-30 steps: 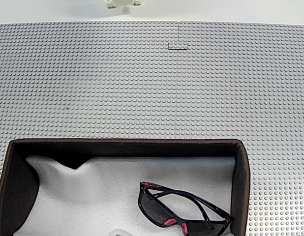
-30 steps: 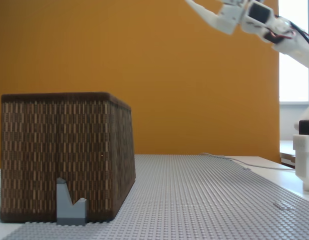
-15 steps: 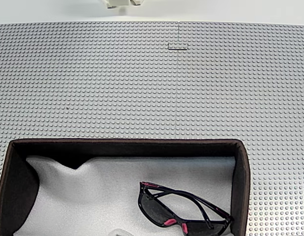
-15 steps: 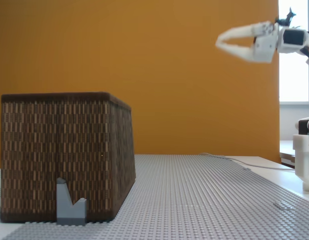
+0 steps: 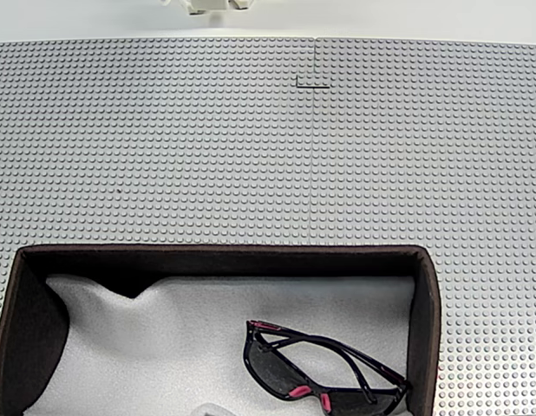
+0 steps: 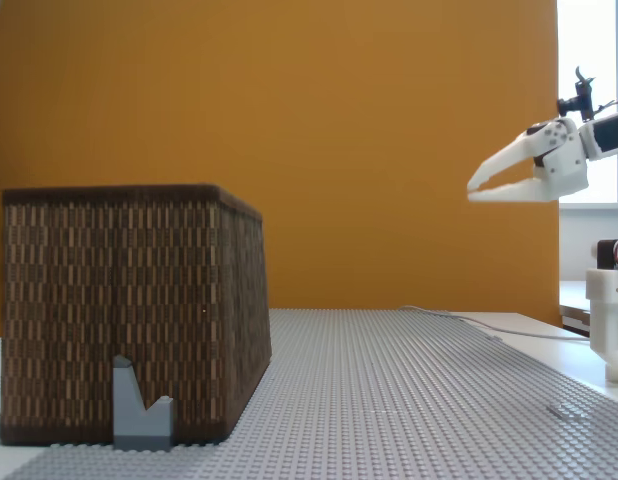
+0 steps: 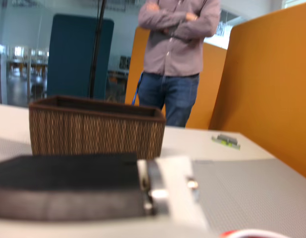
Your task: Grasp a glasses and put it in the bin.
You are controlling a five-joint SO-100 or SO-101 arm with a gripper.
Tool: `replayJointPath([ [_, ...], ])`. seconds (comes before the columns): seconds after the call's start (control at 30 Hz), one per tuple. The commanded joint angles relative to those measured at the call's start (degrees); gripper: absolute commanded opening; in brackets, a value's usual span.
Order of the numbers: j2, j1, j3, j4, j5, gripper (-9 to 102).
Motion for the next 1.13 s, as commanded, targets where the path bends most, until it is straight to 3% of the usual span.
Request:
replayJointPath([
  [0.0,-2.55,1.23,-2.02,3.78,2.72,1],
  [0.43,-13.8,2.72,-7.12,9.14,3.08,1],
  [1.1,-11.69,2.29,-4.92,10.02,2.37,1],
])
